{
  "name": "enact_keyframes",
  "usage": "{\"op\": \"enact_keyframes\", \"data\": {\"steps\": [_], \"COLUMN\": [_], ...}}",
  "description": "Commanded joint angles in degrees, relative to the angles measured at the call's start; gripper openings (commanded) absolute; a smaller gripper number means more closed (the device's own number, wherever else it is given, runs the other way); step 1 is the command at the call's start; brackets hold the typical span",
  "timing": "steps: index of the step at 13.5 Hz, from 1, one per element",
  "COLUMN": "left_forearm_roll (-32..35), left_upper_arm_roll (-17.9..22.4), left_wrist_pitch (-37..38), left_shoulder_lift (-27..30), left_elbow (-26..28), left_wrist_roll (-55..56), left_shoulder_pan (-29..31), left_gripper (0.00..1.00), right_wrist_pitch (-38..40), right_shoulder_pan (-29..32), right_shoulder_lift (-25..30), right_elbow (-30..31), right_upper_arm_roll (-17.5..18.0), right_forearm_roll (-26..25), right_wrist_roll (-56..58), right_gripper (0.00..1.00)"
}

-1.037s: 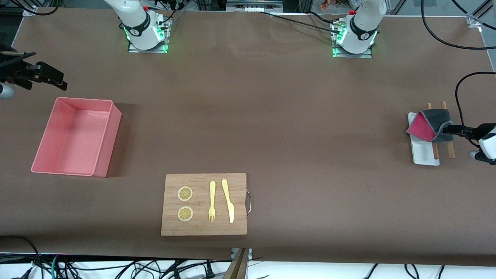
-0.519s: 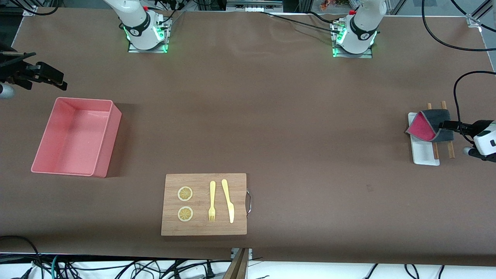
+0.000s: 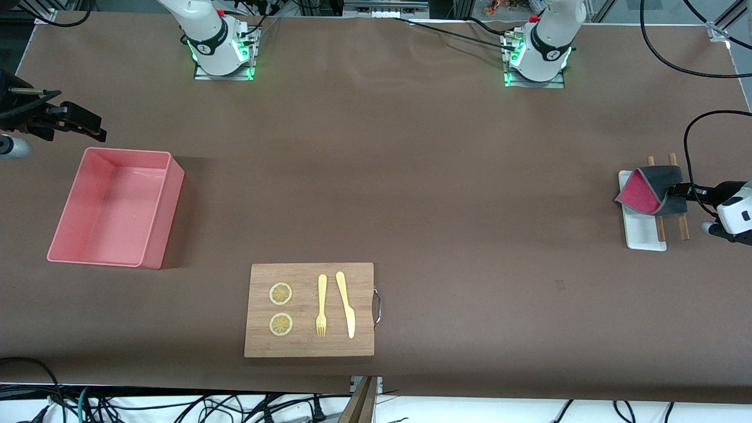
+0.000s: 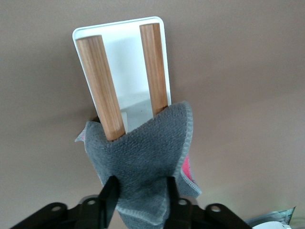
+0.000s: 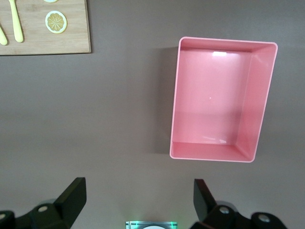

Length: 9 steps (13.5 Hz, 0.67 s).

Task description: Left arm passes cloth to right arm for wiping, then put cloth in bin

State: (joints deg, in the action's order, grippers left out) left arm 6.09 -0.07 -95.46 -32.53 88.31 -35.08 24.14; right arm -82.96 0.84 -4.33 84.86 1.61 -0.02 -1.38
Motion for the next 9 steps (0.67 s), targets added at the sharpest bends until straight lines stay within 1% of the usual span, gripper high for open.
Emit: {"op": "enact_keyframes", "data": {"steps": [1, 3, 4, 7, 9], "left_forearm_roll": [1.5, 1.5, 1.5, 1.3, 0.9], "left_upper_arm_roll": [-0.6, -0.6, -0.6, -0.6, -0.7], "left_wrist_pitch": [-0.5, -0.5, -0.5, -0.5, 0.1], "left_shoulder_lift": [0.4, 0.3, 0.3, 0.3, 0.5], "left_elbow": [0.8, 0.8, 0.8, 0.7, 0.0], "left_wrist_roll": [-0.8, -0.7, -0.4, -0.2, -0.6], "left_shoulder_pan": [0.5, 0.4, 0.3, 0.3, 0.4], "left_gripper": [0.19, 0.04, 0.0, 0.0, 0.0], "right_wrist_pitch": [-0.3, -0.3, -0.1, -0.3, -1.5], "right_shoulder_pan": [0.4, 0.2, 0.1, 0.0, -1.7], "right_shoulder_lift": [-0.5, -1.5, -3.4, -4.4, -5.7], "right_elbow": [0.0, 0.0, -0.1, -0.1, -0.2], "right_upper_arm_roll": [0.2, 0.2, 0.3, 0.5, 0.6], "right_forearm_roll": [-0.8, -0.9, -0.9, -0.9, -0.2], "right_wrist_roll": [0.7, 0.7, 0.8, 0.8, -0.3], "right_gripper": [0.99, 0.99, 0.99, 0.99, 0.99]}}
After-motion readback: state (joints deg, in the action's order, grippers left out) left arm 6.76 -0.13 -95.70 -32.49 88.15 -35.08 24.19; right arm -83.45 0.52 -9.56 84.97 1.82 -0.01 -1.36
